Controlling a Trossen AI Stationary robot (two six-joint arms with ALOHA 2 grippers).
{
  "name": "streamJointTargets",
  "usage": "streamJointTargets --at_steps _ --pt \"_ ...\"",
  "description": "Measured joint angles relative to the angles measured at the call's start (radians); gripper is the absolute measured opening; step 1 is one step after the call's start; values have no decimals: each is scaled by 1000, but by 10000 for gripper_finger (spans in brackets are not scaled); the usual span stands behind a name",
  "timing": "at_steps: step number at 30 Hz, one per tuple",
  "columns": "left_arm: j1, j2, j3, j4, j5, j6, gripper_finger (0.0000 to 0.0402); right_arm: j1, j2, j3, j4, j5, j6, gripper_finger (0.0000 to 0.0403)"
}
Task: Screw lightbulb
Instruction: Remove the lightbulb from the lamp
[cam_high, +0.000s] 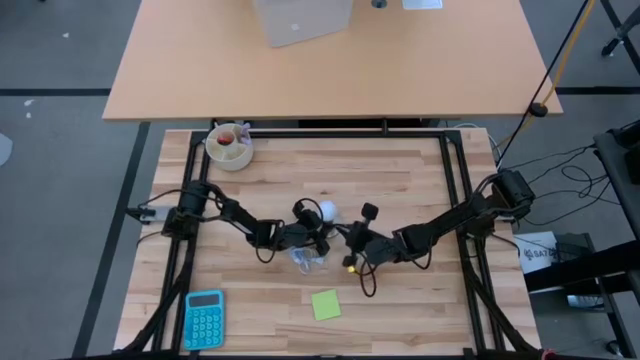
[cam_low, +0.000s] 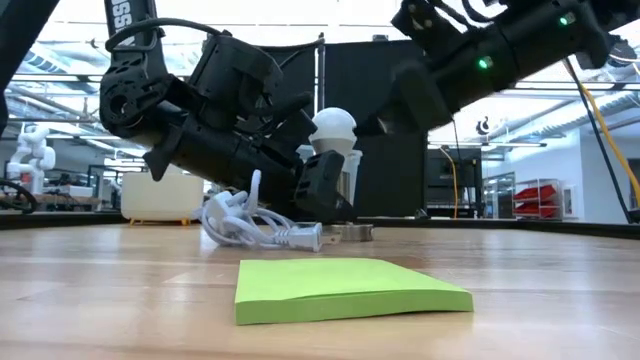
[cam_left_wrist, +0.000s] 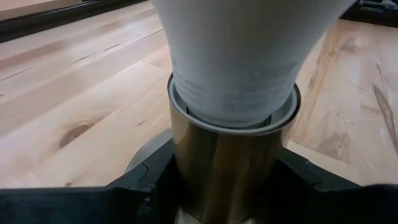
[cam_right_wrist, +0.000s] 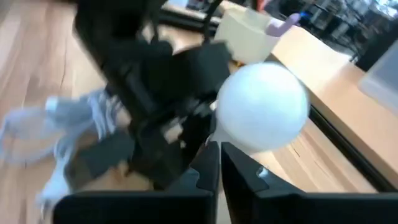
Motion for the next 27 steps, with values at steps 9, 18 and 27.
streamJointTargets --at_steps 9,18,27 --pt "-12 -1 0 -28 14 -4 184 -7 0 45 1 2 175 112" --pt "-36 -1 0 -29 27 19 185 -7 -1 50 99 51 187 221" --pt "-40 -1 0 -20 17 14 204 -7 -1 50 163 50 97 230"
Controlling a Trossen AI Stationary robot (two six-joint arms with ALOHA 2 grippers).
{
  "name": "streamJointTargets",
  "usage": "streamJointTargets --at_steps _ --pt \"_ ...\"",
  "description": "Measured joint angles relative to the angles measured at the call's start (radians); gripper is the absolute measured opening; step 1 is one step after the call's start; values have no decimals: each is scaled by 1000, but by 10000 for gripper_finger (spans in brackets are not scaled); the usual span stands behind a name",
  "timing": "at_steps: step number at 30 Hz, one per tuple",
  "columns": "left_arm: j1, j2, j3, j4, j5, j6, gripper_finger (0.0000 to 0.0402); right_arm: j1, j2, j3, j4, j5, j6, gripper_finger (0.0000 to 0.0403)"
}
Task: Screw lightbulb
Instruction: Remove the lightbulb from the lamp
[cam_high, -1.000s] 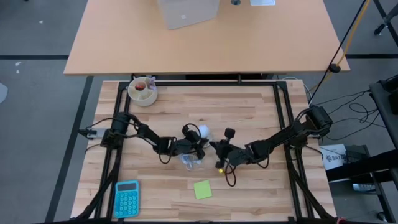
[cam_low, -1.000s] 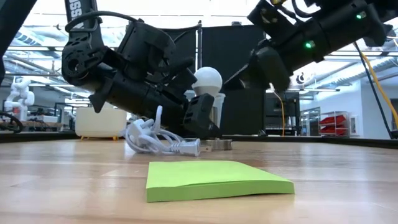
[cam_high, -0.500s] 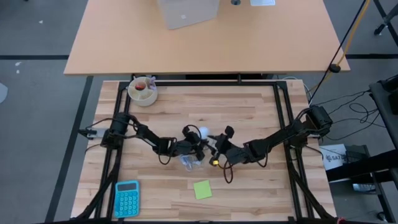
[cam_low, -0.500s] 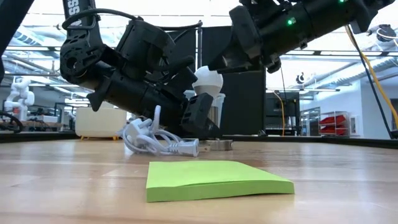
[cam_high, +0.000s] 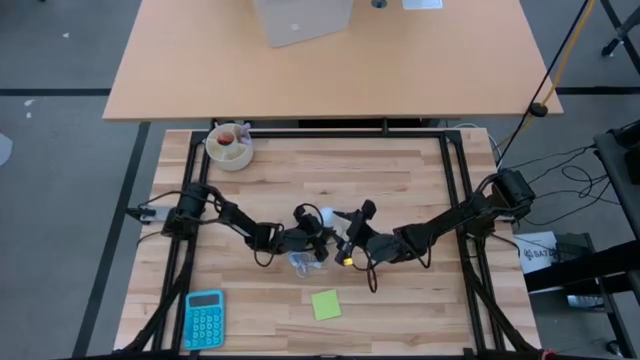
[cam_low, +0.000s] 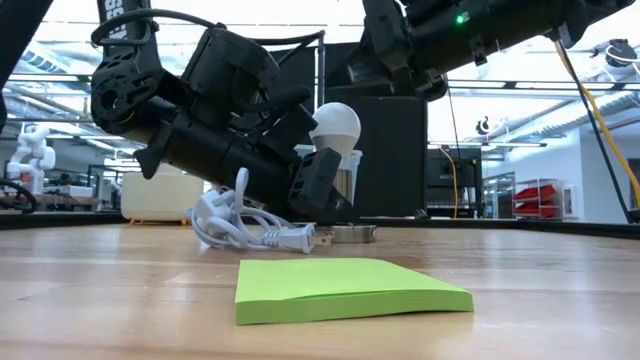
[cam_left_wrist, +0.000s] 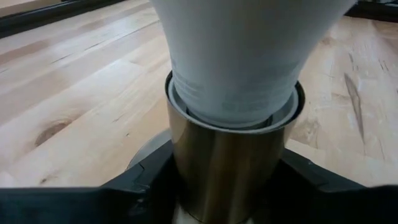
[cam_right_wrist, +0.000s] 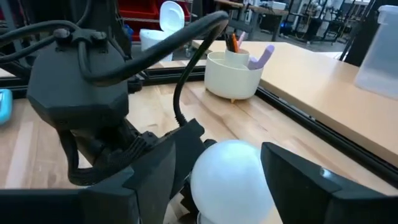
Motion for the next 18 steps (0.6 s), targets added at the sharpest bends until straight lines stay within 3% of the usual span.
streamJointTargets --at_steps 7,12,18 --pt "0 2 -1 2 -5 -30 253 0 -23 0 -11 -7 17 229" --pt "-1 2 -1 15 -6 -40 266 -3 -70 0 -91 -7 65 232" --pt "-5 2 -2 28 -10 -38 268 -25 -128 0 -143 -57 82 277"
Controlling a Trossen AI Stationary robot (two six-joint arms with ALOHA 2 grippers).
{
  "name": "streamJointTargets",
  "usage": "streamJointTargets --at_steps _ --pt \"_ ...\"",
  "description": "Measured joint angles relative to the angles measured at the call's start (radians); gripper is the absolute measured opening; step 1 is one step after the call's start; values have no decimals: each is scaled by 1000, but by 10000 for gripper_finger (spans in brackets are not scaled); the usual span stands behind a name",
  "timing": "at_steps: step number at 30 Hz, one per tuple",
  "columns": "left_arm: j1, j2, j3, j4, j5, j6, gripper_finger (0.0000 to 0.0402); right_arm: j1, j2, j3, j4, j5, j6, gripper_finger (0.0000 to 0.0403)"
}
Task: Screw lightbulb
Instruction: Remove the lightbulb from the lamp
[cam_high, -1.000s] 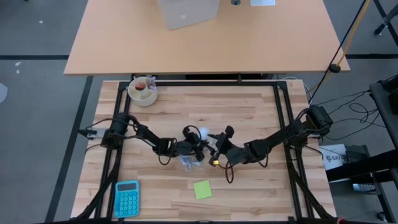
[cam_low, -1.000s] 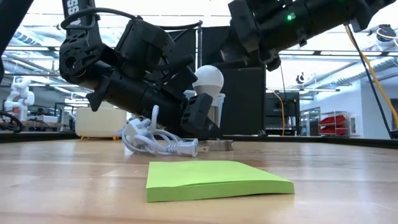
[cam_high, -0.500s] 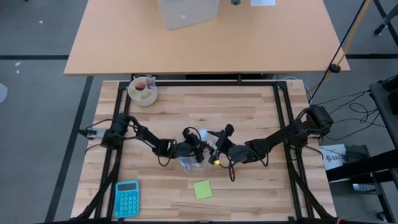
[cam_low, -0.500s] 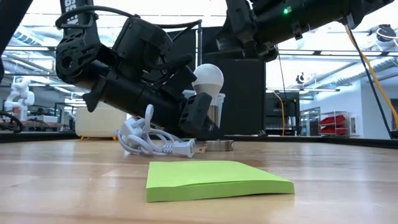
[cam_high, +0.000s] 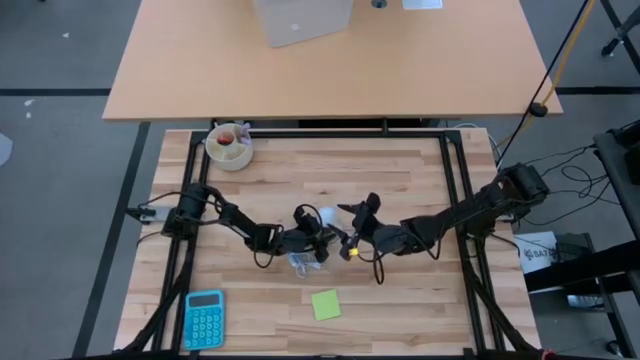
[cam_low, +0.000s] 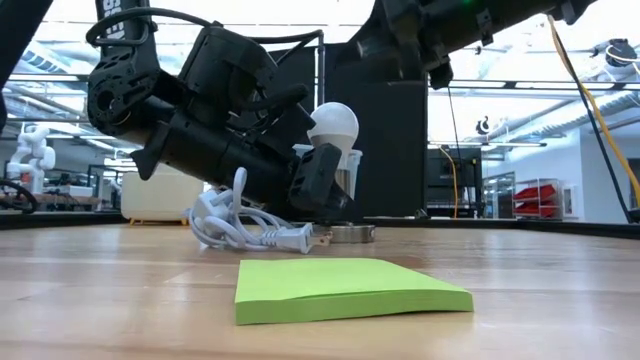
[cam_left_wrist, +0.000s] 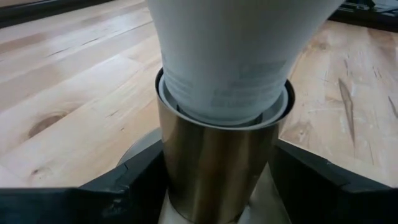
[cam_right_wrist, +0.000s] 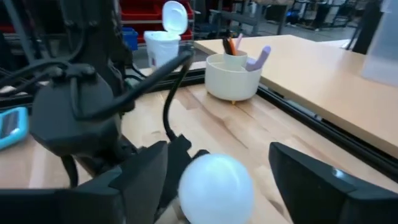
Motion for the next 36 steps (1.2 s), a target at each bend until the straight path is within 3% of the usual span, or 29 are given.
streamJointTargets --at_steps 6,10,21,36 --pt "0 0 0 11 21 19 268 -32 -3 0 -15 -84 10 307" --pt "4 0 0 14 47 21 268 -51 -2 0 -41 -87 9 308" --pt "7 0 0 14 54 25 268 -110 -2 0 -67 -240 60 309" --pt "8 0 1 14 55 37 268 -135 12 0 -112 -317 64 309"
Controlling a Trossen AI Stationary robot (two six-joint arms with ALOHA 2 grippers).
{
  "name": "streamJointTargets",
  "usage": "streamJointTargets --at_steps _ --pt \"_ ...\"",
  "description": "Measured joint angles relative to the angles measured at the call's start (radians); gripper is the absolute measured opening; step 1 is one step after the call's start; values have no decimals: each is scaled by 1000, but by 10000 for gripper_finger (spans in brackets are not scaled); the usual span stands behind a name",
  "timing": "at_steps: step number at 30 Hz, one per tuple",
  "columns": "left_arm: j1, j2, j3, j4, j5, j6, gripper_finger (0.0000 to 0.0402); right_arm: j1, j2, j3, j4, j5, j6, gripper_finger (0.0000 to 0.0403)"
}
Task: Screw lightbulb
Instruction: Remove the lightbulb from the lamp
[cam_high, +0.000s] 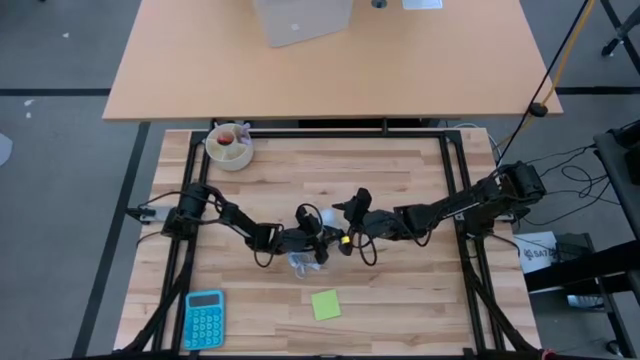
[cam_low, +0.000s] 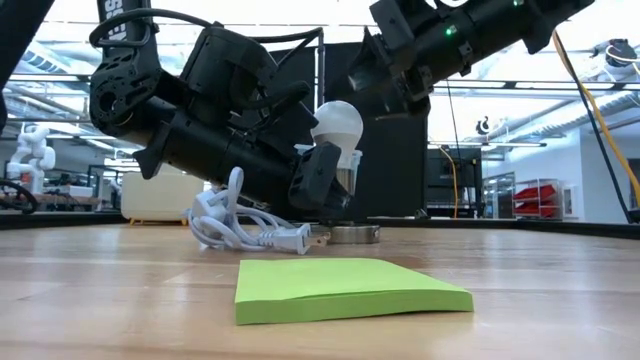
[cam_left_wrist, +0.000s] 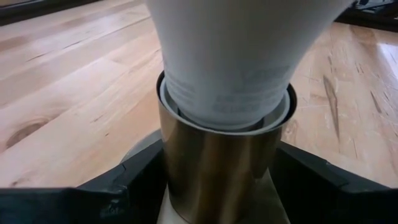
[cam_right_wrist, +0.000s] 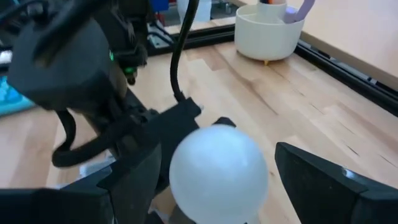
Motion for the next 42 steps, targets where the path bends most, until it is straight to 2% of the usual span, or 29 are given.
streamJointTargets --at_steps 13,18,37,42 --pt "0 0 1 0 3 6 268 -56 1 0 -39 -139 -138 309" --pt "0 0 1 1 7 6 268 -81 1 0 -43 -229 -160 306" --pt "-4 -2 1 14 134 46 268 -117 0 0 -52 -555 -241 298" --pt "-4 -2 1 16 143 54 268 -116 0 0 -48 -559 -241 298"
